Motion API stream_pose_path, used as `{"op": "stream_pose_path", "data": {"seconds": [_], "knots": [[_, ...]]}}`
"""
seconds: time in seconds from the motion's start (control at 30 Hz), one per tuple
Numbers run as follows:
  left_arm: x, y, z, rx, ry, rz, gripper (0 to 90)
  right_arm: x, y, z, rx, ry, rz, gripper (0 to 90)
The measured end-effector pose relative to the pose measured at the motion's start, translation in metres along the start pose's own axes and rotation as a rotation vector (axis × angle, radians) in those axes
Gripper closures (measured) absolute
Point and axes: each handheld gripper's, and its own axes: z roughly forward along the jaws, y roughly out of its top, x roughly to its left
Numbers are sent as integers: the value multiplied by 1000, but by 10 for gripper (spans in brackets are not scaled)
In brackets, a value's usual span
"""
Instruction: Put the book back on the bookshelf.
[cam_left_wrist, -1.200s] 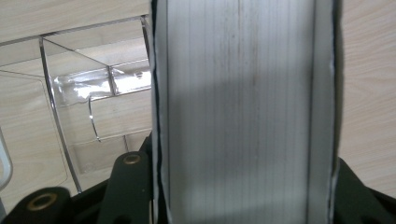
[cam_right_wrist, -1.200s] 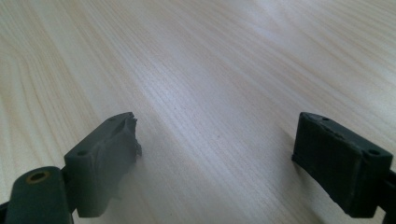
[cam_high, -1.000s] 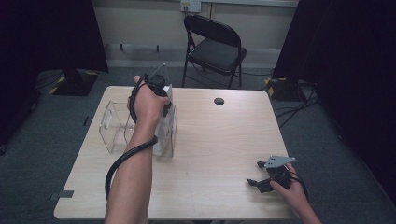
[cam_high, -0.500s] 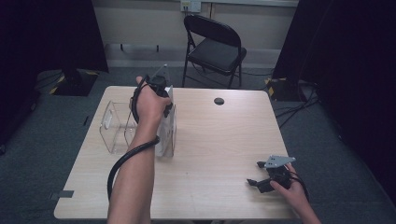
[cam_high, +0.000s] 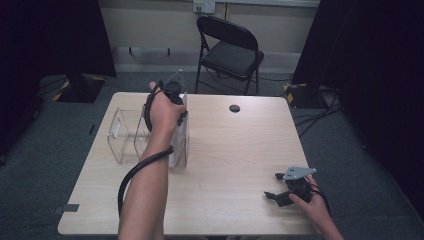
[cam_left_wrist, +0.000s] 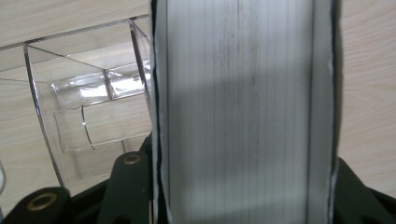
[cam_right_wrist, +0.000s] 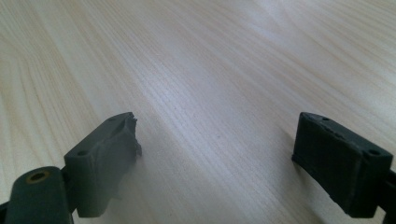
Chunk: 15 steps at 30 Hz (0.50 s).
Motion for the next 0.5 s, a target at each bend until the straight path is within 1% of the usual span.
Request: {"op": "stream_pose_path", "data": {"seconds": [0.17,0.3,0.33,0.4,0.5], "knots": [[0,0,2,-7,-1,4,530,0,0,0,0,0,0,122],[-1,-1,3,-13,6,-5,530,0,0,0,0,0,1,122],[-2,-2,4,-17,4,-13,530,0,0,0,0,0,1,122],[-2,-2,5,-15,12,-11,529,0,0,0,0,-1,2,122],[-3,-3,8,-16,10,-17,529,0,0,0,-1,-1,2,122]]}}
